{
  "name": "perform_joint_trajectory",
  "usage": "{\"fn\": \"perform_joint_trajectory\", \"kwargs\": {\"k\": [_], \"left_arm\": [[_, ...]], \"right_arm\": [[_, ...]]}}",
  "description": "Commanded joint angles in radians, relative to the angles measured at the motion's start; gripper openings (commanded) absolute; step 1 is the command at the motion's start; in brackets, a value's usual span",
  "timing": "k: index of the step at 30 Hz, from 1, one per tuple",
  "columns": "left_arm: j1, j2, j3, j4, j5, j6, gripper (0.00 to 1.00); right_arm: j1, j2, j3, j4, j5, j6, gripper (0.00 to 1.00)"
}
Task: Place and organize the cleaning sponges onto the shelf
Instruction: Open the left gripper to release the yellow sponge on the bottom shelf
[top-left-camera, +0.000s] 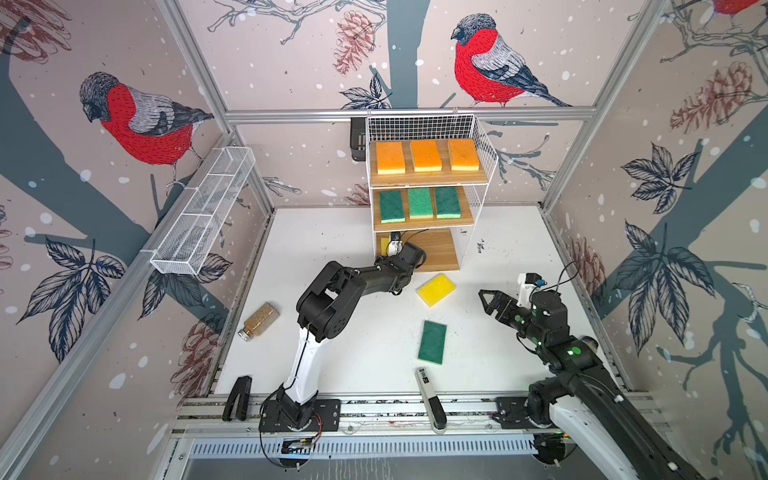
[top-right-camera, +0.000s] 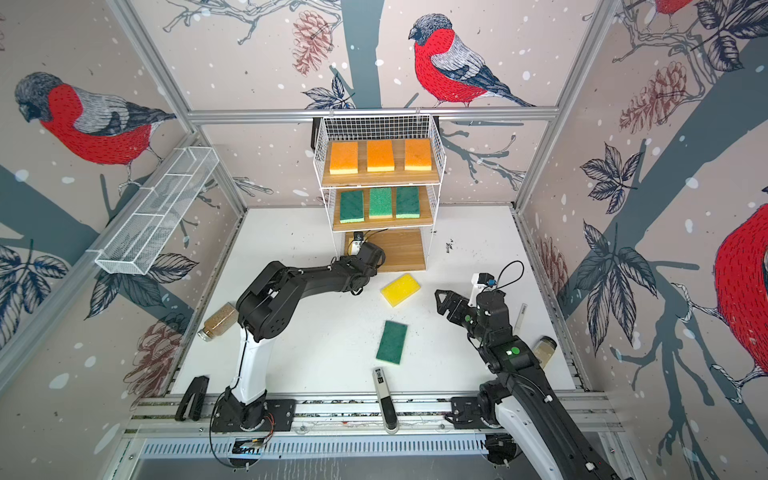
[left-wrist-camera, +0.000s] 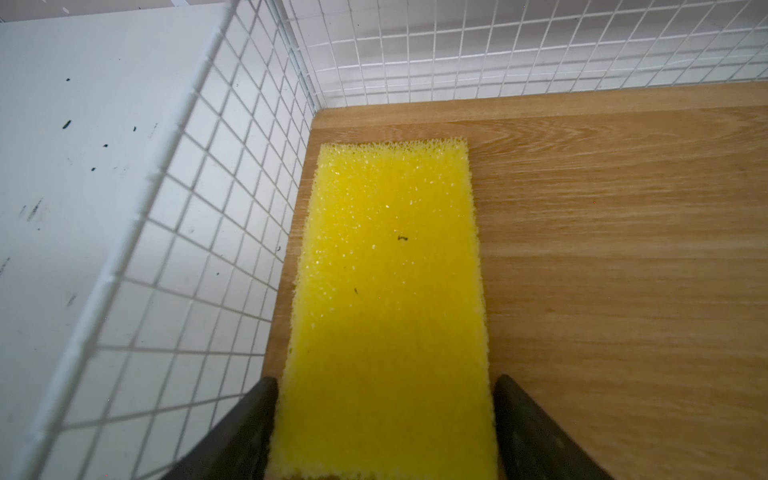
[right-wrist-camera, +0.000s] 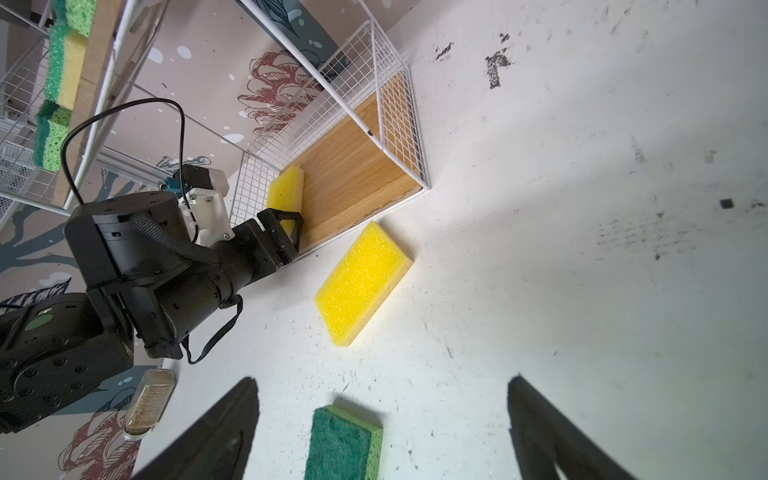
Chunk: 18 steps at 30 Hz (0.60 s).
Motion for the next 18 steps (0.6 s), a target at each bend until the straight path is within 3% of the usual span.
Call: {"fn": "perform_joint_trajectory", "kwargs": {"k": [1,8,18], "left_arm": [[0.001,-0.018,-0.003,-0.043,0.025,-0.007,0.81],[-0.015,-0.089,-0.059,-0.006,0.061,-0.001,0.82],[-0.102,-0.226,-0.134,-0.043,0.025,-0.001,0.82]], "right_arm": [[0.001,-0.01,0.001,-0.008,0.019,0.001,0.93],[0.002,-0.014,-0.004,-0.015,0.031,-0.003,0.93],[0.016,0.0,-0.003,-0.026,0.051,0.007,0.91]]}}
